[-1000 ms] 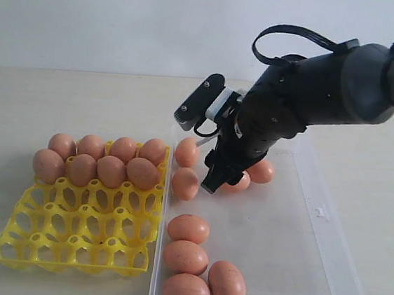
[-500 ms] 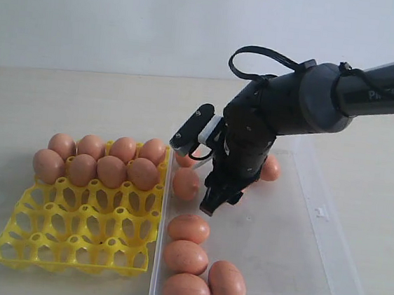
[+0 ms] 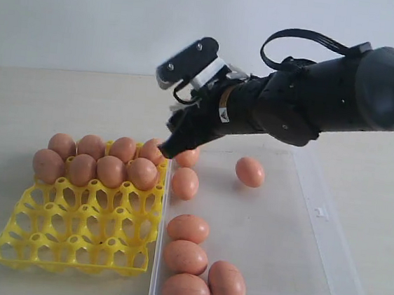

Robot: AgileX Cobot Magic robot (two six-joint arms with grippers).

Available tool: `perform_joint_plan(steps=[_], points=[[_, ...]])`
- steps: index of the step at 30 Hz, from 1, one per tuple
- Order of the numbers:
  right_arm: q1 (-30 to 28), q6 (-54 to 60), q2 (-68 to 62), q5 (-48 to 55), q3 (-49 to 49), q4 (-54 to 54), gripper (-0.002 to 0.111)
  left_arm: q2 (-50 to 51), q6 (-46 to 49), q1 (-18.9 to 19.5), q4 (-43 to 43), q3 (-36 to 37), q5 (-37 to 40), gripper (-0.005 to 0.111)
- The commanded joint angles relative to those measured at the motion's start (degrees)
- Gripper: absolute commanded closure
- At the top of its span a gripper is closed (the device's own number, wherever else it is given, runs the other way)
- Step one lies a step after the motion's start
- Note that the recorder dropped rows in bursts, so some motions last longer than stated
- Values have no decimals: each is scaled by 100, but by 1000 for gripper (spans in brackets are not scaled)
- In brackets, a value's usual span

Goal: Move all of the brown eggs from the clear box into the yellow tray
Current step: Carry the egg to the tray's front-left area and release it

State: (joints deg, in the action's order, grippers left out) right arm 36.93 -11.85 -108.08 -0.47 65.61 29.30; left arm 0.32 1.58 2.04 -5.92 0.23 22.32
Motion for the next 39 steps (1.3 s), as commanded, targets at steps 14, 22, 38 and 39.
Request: perform_joint_plan(steps=[14, 22, 38, 39], points=[[574, -2084, -1246, -4700, 114, 978, 108, -32, -36, -43, 14, -23, -52, 107], [574, -3077, -1750, -5050, 502, 2069, 108, -32, -36, -43, 14, -23, -52, 107], [604, -4126, -2357, -5005, 1483, 3330, 108, -32, -36, -43, 14, -23, -52, 107], [614, -4126, -2387, -5005, 1543, 3346, 108, -32, -36, -43, 14, -23, -52, 107]])
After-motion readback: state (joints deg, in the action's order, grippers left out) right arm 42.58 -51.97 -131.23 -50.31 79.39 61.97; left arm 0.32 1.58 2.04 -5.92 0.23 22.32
